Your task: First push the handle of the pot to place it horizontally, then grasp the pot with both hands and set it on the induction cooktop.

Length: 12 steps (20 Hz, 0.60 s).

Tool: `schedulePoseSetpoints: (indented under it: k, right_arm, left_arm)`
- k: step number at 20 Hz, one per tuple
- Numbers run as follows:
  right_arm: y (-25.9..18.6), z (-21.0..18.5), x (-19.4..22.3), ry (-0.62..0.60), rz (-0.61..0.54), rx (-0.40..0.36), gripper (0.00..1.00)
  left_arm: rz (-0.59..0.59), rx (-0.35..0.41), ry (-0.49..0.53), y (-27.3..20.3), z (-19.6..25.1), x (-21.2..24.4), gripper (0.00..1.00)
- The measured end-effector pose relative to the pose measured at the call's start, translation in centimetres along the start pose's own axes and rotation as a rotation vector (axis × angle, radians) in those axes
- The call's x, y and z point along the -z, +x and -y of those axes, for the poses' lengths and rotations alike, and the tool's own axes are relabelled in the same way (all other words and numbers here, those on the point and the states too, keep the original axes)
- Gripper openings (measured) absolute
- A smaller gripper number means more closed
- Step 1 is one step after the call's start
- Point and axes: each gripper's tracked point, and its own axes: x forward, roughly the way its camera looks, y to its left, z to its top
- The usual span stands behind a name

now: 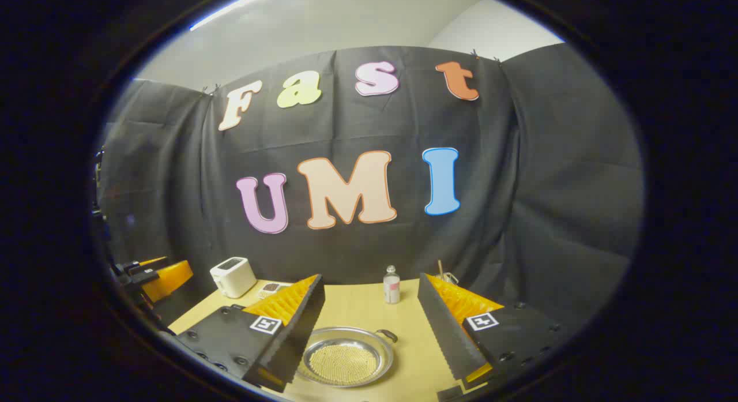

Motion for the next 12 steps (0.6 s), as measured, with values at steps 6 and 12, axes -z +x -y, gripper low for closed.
schedulePoseSetpoints:
  k: [6, 12]
  right_arm:
    - [-0.4, 0.2, 0.3, 0.01, -0.008, -0.015, 1.0]
    - [-1.1, 0.6, 0.7, 0.009, -0.016, -0.006, 0.99]
  left_arm:
    - [-0.015, -0.037, 0.022, -1.2, -1.0, 0.5, 0.96]
    - [-0.015, -0.038, 0.01, -1.5, -0.8, 0.7, 0.96]
